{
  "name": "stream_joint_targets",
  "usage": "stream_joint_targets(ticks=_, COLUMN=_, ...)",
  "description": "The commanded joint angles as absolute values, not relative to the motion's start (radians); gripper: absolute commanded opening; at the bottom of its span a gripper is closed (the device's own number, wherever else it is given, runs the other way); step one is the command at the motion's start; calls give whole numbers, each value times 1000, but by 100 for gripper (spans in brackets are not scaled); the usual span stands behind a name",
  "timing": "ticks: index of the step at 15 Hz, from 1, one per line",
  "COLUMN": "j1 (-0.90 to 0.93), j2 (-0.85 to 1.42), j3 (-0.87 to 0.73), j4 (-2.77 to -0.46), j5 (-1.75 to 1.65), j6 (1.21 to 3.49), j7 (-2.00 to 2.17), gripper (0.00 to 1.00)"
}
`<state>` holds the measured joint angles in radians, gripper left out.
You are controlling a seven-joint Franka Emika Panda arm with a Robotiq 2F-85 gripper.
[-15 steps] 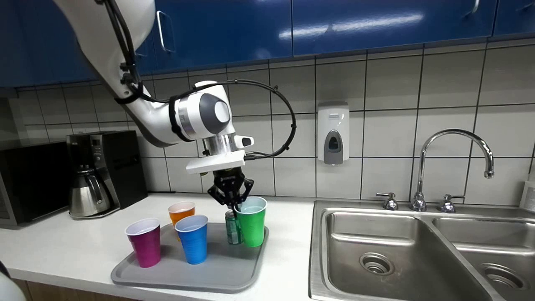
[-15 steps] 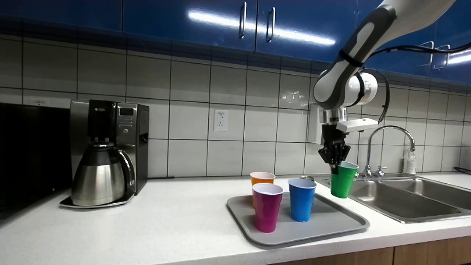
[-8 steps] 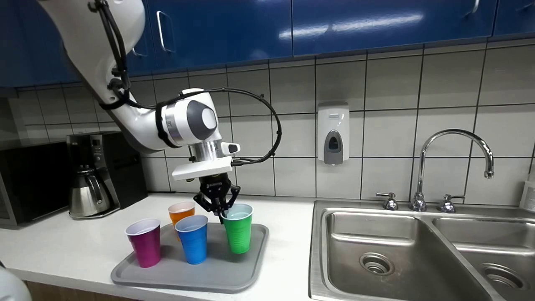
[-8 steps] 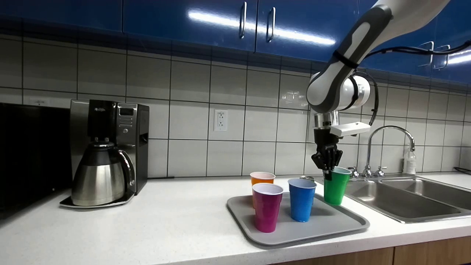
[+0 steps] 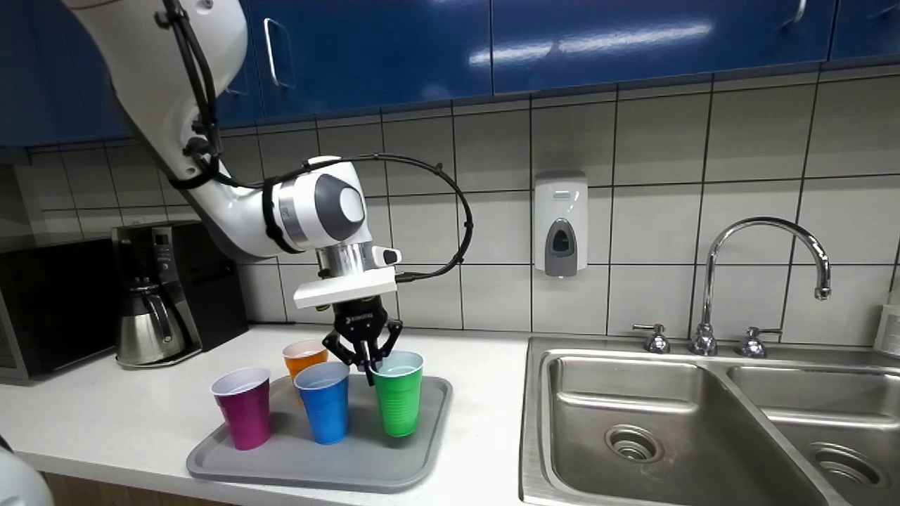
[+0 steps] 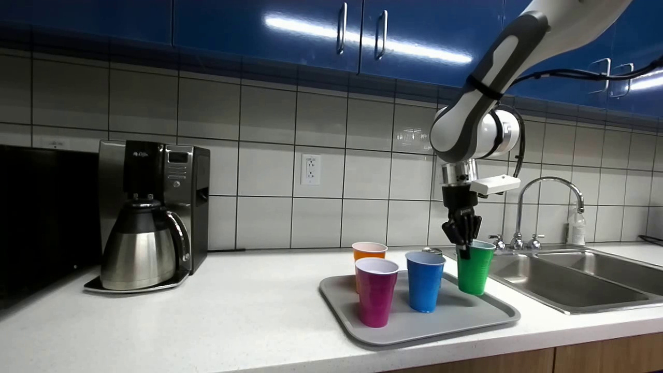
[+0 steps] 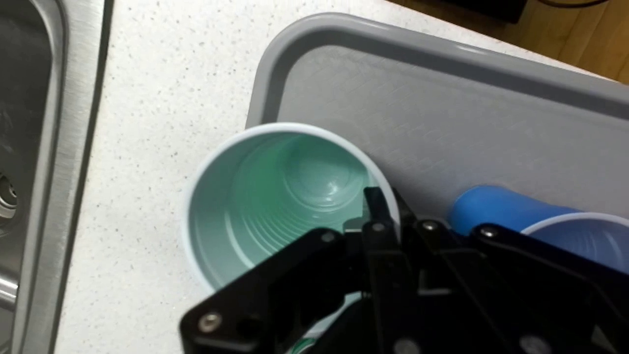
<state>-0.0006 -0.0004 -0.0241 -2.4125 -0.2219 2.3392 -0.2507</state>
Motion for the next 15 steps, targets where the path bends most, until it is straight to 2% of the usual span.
stream_joint_targets(ticks=1, j1=-8, j2=4, j3=-23, j4=-2395, j5=-227, j6=2307, j7=-328, gripper=1)
stream_joint_targets(ticks=15, j1=-12, j2=11, j3=-28, j4=-2394, j5=-292, j6=2273, j7=-499, gripper=1)
